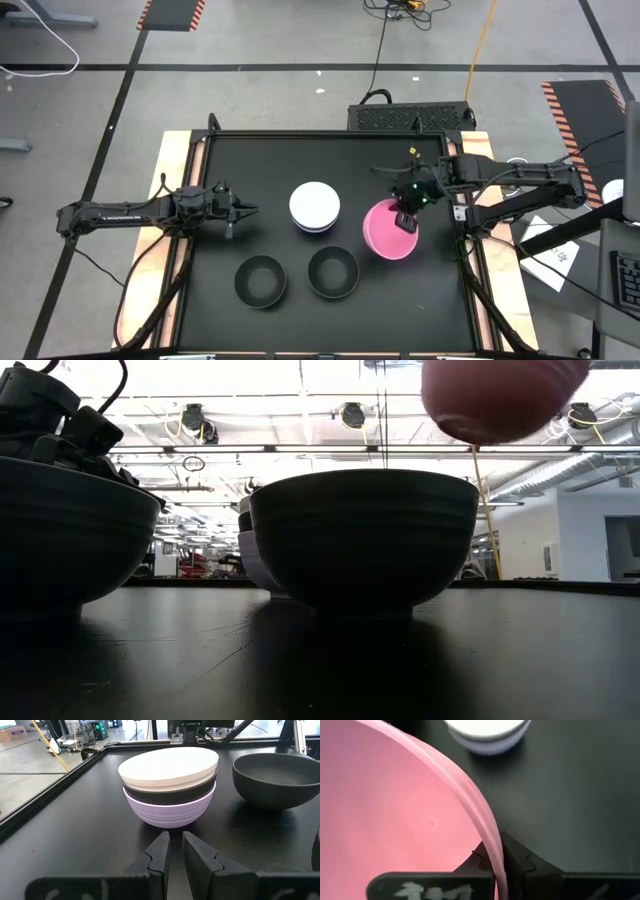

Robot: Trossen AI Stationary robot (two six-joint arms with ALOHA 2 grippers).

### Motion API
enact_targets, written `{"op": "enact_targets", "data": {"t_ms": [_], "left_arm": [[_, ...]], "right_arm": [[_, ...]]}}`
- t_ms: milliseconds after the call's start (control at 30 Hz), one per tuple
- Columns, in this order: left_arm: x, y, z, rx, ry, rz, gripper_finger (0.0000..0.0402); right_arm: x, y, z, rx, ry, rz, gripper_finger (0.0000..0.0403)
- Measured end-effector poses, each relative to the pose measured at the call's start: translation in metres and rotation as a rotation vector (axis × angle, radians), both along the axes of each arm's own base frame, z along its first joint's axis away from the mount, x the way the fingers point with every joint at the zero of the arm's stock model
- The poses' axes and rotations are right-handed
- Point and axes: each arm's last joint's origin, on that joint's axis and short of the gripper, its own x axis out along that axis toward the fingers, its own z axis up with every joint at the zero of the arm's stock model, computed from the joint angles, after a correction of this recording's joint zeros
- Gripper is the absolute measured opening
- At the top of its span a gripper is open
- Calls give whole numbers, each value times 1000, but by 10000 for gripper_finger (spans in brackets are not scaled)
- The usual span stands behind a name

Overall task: Nest bowls inside each other
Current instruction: Stack the pink bowl on top of the white bowl

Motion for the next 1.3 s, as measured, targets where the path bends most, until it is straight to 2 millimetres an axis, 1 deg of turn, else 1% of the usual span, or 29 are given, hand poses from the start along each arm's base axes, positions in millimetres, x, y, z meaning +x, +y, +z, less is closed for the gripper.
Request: {"op": "enact_targets", "data": {"t_ms": [100, 300, 433, 500, 600, 767, 900, 1000, 1133, 1300], "left_arm": [[0, 0, 1, 1, -12, 0, 56], [0, 0, 1, -5, -14, 2, 56], [0, 0, 1, -3, -14, 1, 56], [0, 0, 1, -1, -14, 1, 56], [0, 0, 2, -1, -19, 1, 56], [1, 0, 2, 1, -25, 1, 56], [0, 0, 2, -2, -21, 1, 56], [0, 0, 1, -6, -14, 2, 56], [0, 0, 1, -5, -11, 1, 56], [0, 0, 1, -5, -11, 1, 56]], "right_arm": [[4, -9, 4, -34, -58, 8, 0], [-1, -27, 3, 9, -42, -8, 0], [-9, -39, 5, 52, 5, -51, 0], [-9, -43, 9, 63, 22, -65, 0], [-8, -49, 11, 74, 94, -68, 0], [10, -58, 13, 91, 154, -23, 0], [28, -64, 14, 80, 137, 41, 0], [40, -69, 15, 54, 88, 70, 0], [50, -79, 18, 71, 45, 91, 1], [63, -96, 15, 72, 63, 67, 2]]}}
